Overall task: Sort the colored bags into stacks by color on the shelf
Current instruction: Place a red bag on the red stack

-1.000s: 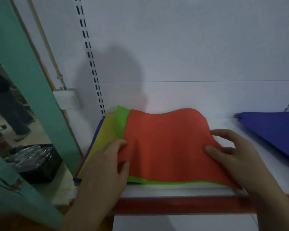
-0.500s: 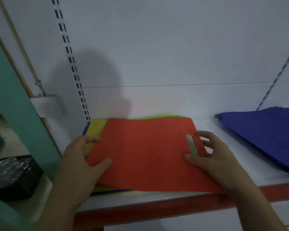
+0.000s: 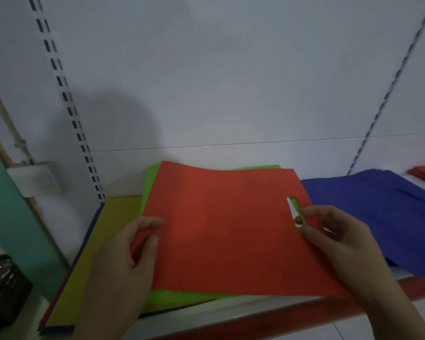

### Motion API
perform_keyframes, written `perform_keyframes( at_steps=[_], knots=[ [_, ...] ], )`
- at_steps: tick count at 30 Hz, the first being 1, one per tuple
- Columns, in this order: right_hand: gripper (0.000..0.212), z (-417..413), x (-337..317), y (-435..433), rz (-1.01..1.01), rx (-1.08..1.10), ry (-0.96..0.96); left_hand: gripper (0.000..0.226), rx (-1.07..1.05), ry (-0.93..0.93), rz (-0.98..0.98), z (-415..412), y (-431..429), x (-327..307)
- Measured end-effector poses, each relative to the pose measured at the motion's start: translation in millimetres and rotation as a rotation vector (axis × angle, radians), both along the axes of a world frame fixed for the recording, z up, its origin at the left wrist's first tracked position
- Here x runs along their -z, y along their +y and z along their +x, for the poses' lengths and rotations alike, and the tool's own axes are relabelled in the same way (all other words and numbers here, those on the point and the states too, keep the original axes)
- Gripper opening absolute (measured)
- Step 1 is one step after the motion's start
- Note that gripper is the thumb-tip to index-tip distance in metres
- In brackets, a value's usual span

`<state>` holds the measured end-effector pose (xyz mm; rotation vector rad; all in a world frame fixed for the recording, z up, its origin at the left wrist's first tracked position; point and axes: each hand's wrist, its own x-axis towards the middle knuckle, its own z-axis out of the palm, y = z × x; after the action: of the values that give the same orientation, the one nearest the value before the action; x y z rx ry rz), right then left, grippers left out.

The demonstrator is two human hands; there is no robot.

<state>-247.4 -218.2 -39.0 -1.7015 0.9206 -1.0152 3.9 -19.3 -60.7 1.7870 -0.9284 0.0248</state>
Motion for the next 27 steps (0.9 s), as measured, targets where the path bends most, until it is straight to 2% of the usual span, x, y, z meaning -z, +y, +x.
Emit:
perform_keyframes(
  at_steps=[6,13,17,24,27],
  knots=[
    [0.018,-72,4,-26,0.034,0.207,-0.166,0.048,0.122,0.042,-0.012,-59,-52,-6],
    [0.041,-195,0,-60,0.134,0.109,-0.213,0.063,0.239,0.001,-0.002,-166,-116,-13],
    [0.047,-276,5,-87,0.149,0.127,-0.185,0.071,0.342,-0.014,0.003,-234,-161,-9],
    [0.039,-422,8,-119,0.171,0.298,-0.226,0.047,0.422,0.066,-0.111,-361,-250,2],
    [0.037,-480,10,-129,0.147,0.382,-0.233,0.045,0.493,0.080,-0.106,-413,-291,2]
  ],
)
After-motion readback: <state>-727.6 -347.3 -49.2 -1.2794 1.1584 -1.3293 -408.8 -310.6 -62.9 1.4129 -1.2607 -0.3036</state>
